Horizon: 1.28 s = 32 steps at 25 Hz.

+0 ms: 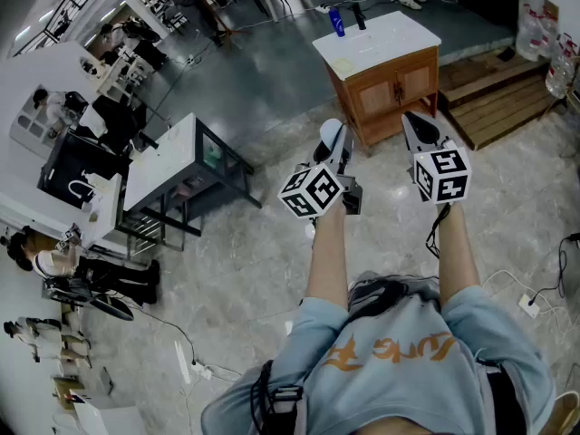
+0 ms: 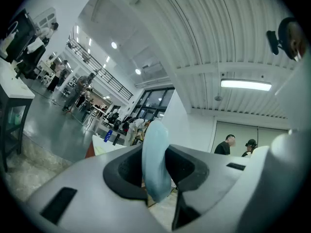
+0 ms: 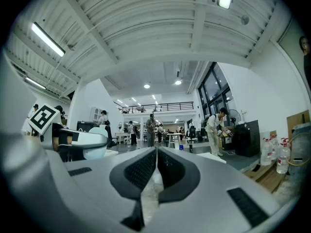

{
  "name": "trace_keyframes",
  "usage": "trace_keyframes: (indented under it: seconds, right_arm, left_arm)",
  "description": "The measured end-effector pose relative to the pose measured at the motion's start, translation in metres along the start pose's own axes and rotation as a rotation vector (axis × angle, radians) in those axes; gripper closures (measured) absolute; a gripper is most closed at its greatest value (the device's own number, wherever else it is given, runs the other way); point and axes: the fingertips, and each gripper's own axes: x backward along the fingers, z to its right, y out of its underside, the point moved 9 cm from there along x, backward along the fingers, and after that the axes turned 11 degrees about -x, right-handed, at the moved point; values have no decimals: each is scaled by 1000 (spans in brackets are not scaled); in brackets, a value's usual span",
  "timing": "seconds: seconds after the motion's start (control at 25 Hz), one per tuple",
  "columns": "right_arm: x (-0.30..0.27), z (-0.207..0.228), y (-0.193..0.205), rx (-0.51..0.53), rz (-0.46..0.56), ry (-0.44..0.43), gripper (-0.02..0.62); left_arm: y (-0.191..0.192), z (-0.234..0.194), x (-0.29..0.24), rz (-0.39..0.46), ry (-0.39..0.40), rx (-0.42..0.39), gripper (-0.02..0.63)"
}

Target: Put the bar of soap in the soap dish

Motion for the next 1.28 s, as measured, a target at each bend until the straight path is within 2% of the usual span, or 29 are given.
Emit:
trace_keyframes:
  seconds: [0.2,0.36,0.72,0.92,1.12,1.28]
  right_arm:
    - [-14,-1,-5,39,4,-4,563]
    - [-20,5,-11,1,57,-7,563]
    - [-50,19,-9,-21,52,-26,563]
    - [-96,26,6,11,20,-51,563]
    - [-159,64,21,-38,-9,27,563]
    - [-220,72,39,-62,-67,35,563]
  left_arm:
    - [-8,-12,-7,17,-11,-6,482]
    - [-14,-13,-16,23,-2,-23,482]
    - [-19,-41,-38,52,0,1,481]
    - [-3,-84,-77,49,-2,53,482]
    - [15,-134,-141,-1,22,92,482]
    - [23,-186,-189,-56,20,139,482]
